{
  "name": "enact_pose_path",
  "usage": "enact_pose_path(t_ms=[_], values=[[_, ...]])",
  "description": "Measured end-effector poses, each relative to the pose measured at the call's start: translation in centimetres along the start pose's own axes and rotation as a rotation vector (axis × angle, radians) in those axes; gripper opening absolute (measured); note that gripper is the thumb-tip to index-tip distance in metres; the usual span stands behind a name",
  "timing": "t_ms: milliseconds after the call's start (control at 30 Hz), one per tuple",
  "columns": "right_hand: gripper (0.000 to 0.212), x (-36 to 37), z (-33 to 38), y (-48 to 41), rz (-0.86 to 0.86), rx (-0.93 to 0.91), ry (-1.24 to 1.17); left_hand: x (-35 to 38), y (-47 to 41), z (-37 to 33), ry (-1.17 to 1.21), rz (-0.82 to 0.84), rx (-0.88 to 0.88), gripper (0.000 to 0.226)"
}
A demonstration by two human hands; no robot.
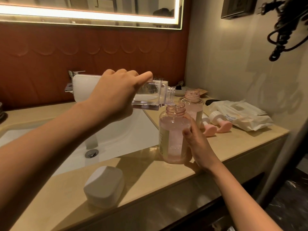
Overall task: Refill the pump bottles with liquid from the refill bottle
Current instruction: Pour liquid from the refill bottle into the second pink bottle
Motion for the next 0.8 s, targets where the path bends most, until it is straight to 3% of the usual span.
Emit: enact_pose_path(t_ms=[200,533,800], values=[[0.094,-0.03,-0.22,0.02,0.003,-0.011,0.019,0.01,0.05,-0.07,0.001,0.003,-0.003,0.074],[0.081,0.02,-0.08,0.0,-0.005,-0.007,0.008,0.04,0.12,-0.18,0.02,-0.004,-0.01,0.074],[0.088,-0.01,-0.22,-0.01,0.0,-0.01,0.009,-0.07,0.01,-0.05,0.009,-0.012,0.0,0.073]])
Point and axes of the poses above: each hand's wrist, its own y-axis away from the middle knuckle, its own x-axis out of the palm, z = x × y, the point moved 2 cm from there along -y, towards the middle knuckle, and after that the axes turned 4 degrees about -x, right-handed, at the moved point
